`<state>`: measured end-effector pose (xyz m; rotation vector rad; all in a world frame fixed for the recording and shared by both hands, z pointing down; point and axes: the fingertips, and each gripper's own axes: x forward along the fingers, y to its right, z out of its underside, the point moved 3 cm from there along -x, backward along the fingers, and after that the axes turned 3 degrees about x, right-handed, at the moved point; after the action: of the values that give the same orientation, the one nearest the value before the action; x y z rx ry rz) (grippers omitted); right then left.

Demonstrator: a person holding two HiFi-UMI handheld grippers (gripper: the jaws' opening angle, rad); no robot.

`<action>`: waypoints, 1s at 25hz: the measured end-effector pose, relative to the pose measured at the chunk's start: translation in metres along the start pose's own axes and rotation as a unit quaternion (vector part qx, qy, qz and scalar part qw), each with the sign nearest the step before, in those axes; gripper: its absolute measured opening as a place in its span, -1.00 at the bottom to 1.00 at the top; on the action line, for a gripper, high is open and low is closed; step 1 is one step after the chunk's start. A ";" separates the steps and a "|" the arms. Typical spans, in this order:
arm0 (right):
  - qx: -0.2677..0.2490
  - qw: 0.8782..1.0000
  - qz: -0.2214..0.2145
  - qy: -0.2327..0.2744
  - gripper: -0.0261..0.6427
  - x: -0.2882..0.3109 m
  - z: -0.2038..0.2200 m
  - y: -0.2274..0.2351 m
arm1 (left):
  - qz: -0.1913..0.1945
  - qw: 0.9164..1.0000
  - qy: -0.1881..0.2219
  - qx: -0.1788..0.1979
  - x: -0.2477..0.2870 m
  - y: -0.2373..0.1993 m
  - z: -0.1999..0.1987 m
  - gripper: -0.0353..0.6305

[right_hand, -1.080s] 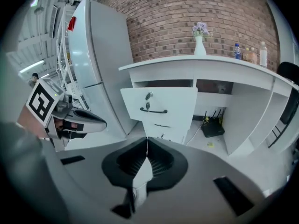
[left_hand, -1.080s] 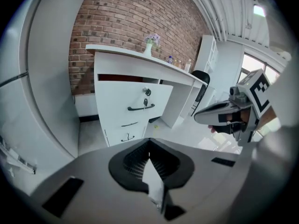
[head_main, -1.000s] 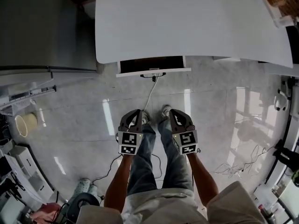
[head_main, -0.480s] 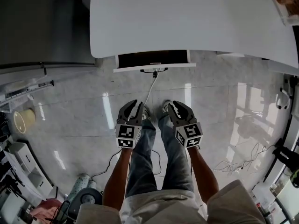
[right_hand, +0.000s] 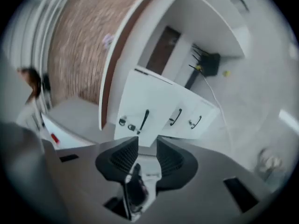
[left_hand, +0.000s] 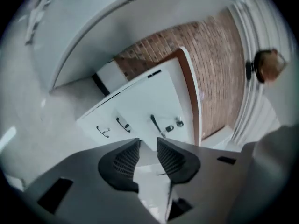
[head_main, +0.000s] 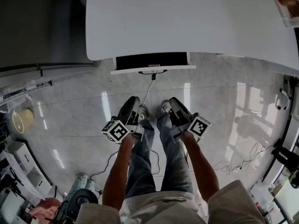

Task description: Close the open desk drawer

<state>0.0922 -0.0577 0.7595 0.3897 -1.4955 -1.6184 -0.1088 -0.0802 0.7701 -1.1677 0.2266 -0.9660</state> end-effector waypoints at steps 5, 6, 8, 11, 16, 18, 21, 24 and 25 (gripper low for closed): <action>0.104 0.992 -0.064 0.019 -0.52 0.015 -0.009 0.011 | 0.037 0.997 0.020 -0.068 0.020 0.001 -0.005 -0.53; 0.095 0.993 -0.062 0.011 -0.52 0.018 -0.008 0.010 | 0.038 0.997 0.017 -0.066 0.023 0.002 -0.004 -0.53; 0.082 0.995 -0.058 0.000 -0.52 0.025 -0.008 0.008 | 0.048 0.997 0.016 -0.059 0.030 0.005 -0.007 -0.53; 0.072 0.996 -0.057 -0.003 -0.52 0.039 -0.016 0.009 | 0.048 0.997 0.016 -0.060 0.045 0.004 -0.014 -0.53; 0.055 0.996 -0.070 -0.005 -0.52 0.069 -0.034 0.003 | 0.054 0.997 0.014 -0.047 0.070 0.006 -0.029 -0.53; 0.049 0.996 -0.075 -0.005 -0.52 0.078 -0.040 0.001 | 0.056 0.997 0.016 -0.044 0.074 0.007 -0.033 -0.53; 0.044 0.995 -0.085 -0.002 -0.52 0.090 -0.049 -0.004 | 0.059 0.997 0.017 -0.040 0.080 0.008 -0.039 -0.53; 0.039 0.995 -0.092 -0.004 -0.52 0.099 -0.057 -0.009 | 0.059 0.997 0.016 -0.043 0.088 0.008 -0.043 -0.53; 0.038 0.995 -0.093 -0.006 -0.52 0.101 -0.059 -0.010 | 0.060 0.997 0.015 -0.044 0.090 0.008 -0.044 -0.53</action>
<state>0.0735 -0.1733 0.7697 0.5764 -1.5716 -1.7128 -0.0777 -0.1758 0.7733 -1.2069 0.3618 -0.8759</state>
